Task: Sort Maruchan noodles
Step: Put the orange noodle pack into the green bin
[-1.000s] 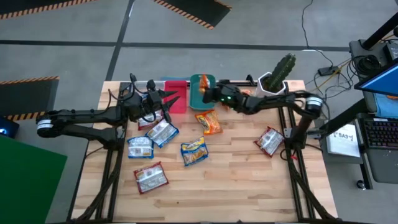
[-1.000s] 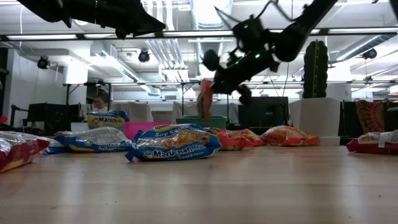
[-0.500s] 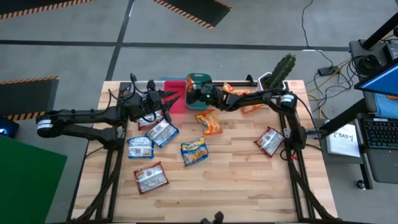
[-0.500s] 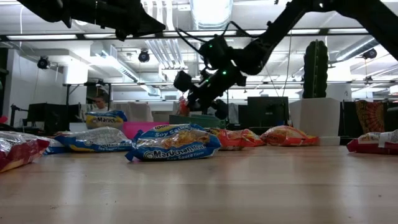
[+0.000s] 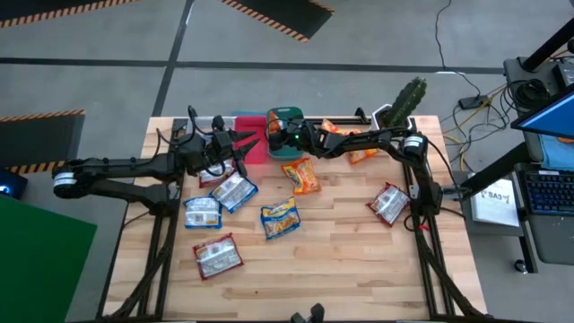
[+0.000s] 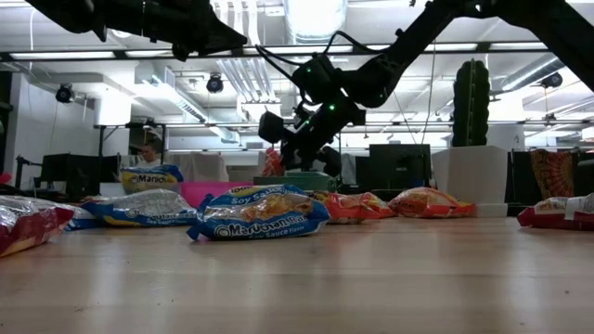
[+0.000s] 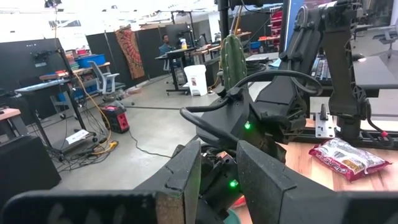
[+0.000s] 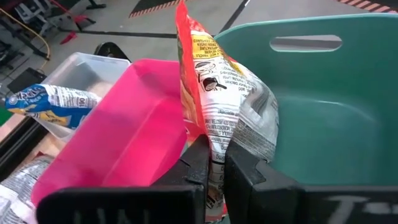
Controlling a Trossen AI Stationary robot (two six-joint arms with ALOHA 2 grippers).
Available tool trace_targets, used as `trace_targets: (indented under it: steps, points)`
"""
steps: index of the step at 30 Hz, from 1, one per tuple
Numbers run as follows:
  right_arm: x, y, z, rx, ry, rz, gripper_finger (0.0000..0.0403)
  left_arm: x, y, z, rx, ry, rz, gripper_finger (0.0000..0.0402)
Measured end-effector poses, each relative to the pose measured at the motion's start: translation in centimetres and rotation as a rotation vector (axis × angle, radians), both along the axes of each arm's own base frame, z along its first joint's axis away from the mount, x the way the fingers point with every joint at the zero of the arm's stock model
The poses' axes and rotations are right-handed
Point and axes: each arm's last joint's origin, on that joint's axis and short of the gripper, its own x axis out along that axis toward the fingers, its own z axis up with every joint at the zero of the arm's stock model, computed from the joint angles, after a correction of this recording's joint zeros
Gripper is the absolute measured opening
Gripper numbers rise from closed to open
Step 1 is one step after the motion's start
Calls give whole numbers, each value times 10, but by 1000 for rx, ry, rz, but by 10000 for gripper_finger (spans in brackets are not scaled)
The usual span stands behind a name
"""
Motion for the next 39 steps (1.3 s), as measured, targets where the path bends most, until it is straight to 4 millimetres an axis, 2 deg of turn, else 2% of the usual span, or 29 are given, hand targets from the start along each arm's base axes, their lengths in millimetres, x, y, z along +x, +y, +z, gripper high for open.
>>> trace_targets:
  steps: [13, 19, 23, 27, 30, 34, 39]
  points:
    - [-1, 0, 1, -17, 24, 13, 145, 0, 0, 0, -3, -3, 0, 87]
    - [-8, 4, 11, -16, 105, 31, 191, 0, 0, 0, -3, -3, 0, 87]
    - [-21, 9, 20, 36, 208, 46, 200, 0, 0, 0, -3, -3, 0, 87]
    - [-29, 15, 18, 135, 280, 108, 201, 0, 0, 0, -3, -3, 0, 87]
    - [-27, 23, 14, 193, 290, 196, 201, 1, 0, 0, -3, -1, 0, 87]
    - [-22, 33, 10, 185, 312, 281, 201, 3, 1, -3, -5, 8, 0, 87]
    - [-21, 35, 10, 176, 322, 298, 201, 7, 2, -6, -8, 20, 0, 87]
